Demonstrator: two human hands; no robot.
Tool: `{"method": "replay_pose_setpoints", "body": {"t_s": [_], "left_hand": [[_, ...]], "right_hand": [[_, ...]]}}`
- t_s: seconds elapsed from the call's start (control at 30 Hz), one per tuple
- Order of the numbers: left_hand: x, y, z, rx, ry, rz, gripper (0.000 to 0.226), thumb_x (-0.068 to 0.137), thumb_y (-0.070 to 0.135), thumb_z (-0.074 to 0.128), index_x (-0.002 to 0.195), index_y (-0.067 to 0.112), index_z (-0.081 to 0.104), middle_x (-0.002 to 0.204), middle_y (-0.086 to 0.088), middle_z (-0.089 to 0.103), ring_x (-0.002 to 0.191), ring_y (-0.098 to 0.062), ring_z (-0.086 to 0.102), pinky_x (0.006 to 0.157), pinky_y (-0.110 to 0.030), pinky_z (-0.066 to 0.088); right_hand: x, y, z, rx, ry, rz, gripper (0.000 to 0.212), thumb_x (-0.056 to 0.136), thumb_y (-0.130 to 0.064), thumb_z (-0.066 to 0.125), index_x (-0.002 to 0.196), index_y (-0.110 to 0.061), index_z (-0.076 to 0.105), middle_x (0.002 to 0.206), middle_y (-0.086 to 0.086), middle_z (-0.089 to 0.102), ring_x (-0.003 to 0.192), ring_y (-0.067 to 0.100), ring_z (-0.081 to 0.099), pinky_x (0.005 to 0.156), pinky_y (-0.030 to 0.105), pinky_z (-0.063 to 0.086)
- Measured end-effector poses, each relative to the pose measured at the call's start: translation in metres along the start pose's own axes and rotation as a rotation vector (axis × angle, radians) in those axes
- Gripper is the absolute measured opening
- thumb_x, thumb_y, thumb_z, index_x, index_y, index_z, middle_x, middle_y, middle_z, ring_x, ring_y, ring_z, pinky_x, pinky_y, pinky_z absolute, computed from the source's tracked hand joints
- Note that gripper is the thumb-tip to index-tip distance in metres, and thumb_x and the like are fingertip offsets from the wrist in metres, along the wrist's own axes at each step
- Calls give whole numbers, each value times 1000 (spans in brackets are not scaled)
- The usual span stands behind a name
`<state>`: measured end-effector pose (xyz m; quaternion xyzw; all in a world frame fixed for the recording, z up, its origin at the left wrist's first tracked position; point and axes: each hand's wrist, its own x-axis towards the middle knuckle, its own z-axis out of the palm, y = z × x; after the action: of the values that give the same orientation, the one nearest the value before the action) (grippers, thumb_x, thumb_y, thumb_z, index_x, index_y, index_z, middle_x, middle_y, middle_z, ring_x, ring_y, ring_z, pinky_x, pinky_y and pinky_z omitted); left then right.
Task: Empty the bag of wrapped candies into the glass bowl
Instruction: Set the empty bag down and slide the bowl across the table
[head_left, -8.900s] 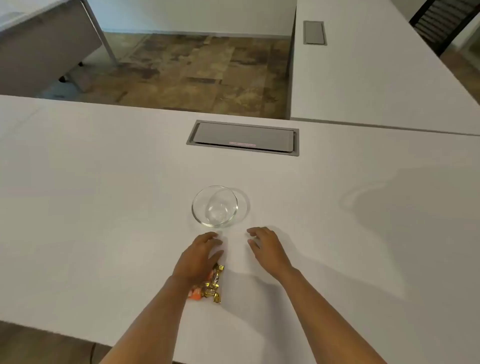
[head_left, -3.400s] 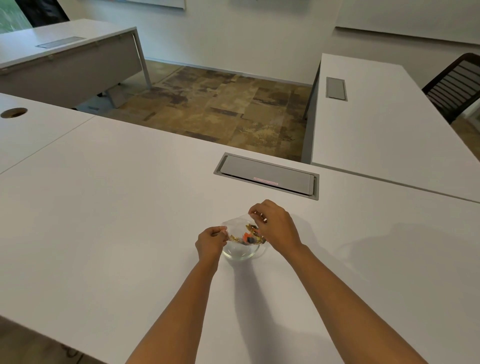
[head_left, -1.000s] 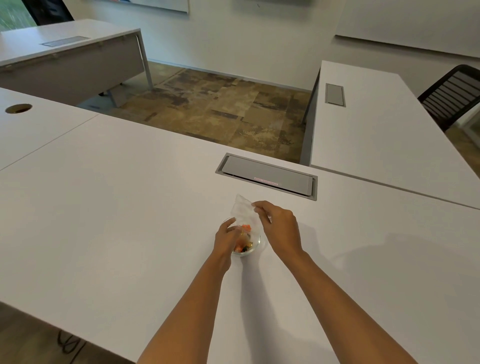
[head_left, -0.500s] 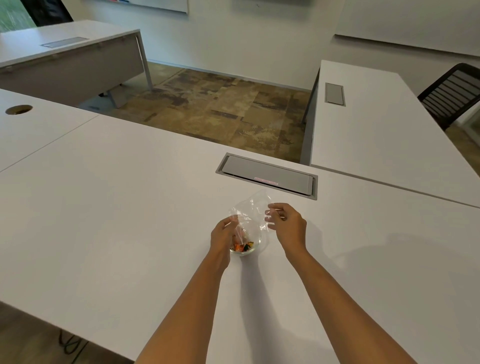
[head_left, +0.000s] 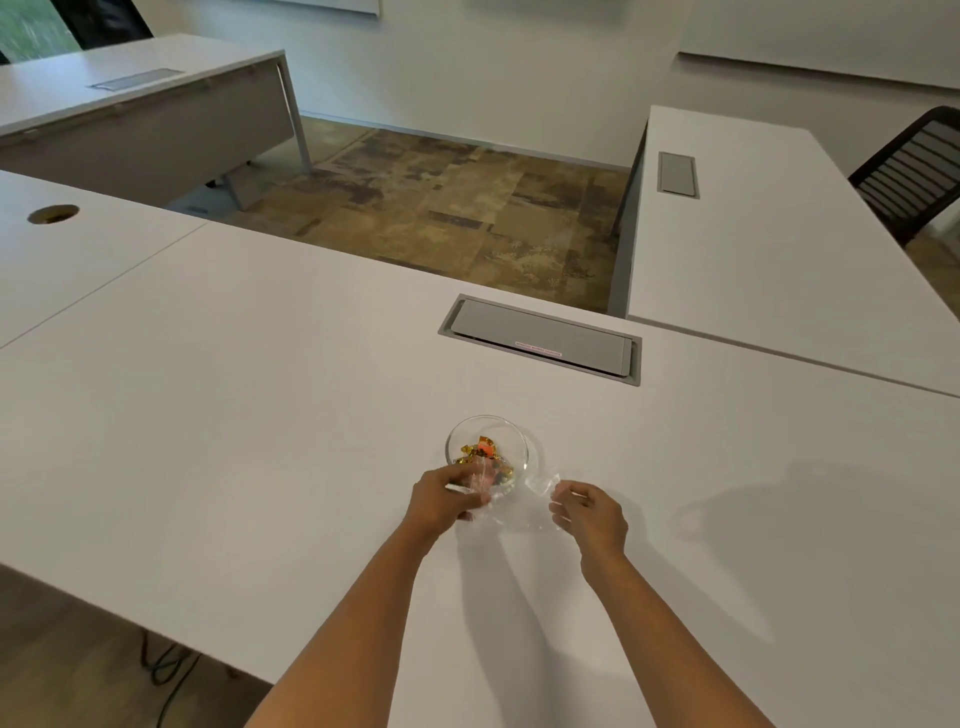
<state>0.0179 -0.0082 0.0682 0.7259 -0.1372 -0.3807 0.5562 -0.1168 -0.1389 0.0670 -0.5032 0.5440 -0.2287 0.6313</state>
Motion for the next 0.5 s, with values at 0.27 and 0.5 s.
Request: {"method": "replay_pose_setpoints", "body": {"t_s": [0.27,0.5], "left_hand": [[-20,-35,-11,119,-50,-67,38,78,-2,69,115,7,65,79,-3,62,76,-21,59,69,-24,51],[-24,-51,-21,239,120,-85,38,84,-9,51,113,11,65,91,-11,66,81,-21,61,71,-23,50]], "right_hand": [[-20,50,-8,-18,-11,159,11,84,1,62,92,-1,69,72,9,66,63,19,62,68,22,55],[-40,73,8,-185,-12,80,10,85,-4,61,93,-3,68,82,10,68,74,25,64,83,38,56]]}}
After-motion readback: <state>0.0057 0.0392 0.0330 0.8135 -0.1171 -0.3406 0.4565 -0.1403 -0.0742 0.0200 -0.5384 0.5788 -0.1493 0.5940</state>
